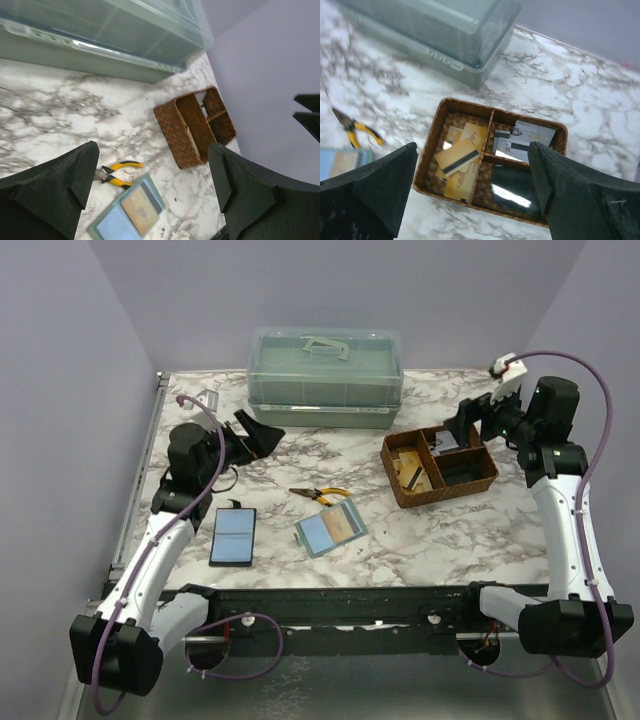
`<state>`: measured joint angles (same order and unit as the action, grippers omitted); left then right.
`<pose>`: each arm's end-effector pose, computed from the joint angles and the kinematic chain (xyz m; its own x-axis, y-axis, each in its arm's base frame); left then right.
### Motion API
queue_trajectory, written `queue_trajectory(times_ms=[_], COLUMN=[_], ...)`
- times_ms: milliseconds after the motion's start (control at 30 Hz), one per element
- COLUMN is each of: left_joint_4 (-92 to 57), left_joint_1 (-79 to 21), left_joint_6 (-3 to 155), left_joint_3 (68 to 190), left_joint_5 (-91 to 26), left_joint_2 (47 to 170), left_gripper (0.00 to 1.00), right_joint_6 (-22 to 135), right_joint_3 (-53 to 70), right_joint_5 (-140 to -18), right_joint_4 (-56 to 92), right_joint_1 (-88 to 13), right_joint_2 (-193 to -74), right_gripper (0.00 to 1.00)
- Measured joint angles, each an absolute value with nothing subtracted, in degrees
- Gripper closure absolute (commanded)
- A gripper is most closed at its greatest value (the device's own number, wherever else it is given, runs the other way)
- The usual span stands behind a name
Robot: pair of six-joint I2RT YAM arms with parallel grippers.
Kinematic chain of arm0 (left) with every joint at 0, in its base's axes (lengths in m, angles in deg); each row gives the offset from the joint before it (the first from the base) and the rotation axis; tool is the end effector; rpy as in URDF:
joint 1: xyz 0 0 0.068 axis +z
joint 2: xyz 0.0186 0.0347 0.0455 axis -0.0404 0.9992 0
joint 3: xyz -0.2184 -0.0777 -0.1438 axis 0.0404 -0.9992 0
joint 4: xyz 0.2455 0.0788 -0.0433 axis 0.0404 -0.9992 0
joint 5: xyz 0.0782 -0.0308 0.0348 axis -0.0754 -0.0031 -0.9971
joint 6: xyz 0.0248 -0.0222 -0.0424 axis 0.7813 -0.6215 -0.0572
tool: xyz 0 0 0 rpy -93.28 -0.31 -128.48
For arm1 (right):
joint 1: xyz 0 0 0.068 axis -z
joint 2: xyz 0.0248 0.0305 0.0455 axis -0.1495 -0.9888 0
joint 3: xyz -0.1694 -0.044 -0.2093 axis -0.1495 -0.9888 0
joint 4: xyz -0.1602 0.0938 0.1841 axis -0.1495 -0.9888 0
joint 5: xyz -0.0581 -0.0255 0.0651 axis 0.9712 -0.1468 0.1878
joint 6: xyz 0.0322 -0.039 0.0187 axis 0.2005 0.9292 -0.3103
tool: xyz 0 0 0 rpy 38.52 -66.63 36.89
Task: Take the credit cards out of the card holder
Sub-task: Reset both arms
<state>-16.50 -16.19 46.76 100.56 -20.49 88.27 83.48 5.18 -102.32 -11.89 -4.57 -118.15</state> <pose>0.2183 -0.0666 0.3251 -0.4727 -0.5137 -0.7160 0.3282 0.6514 -0.6841 0.2443 0.0010 0.3984 -0.2437 -0.2766 -0.9296 -0.5196 0.8466 -0.1157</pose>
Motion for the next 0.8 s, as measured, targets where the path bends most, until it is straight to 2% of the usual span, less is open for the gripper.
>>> queue_trajectory(times_ms=[133, 267, 800], left_joint_4=[-24.2, -29.88, -37.29], left_joint_1=[-10.22, -7.49, -5.7], left_joint_6=[50.93, 53.79, 55.45], left_joint_3=[108.04, 112.1, 118.02], left_joint_5=[-20.44, -20.38, -20.33], left_joint_2=[91.09, 91.72, 87.37], left_gripper=[0.01, 0.01, 0.01], right_joint_6=[68.47, 61.32, 52.56], right_joint_3=[5.22, 5.66, 10.99], right_joint_5=[-97.36, -95.09, -89.51], right_joint_4=[-7.37, -4.92, -4.59], right_joint_1=[-2.84, -2.8, -2.8], right_joint_2=[-117.56, -116.57, -114.21], right_gripper=[0.01, 0.01, 0.01])
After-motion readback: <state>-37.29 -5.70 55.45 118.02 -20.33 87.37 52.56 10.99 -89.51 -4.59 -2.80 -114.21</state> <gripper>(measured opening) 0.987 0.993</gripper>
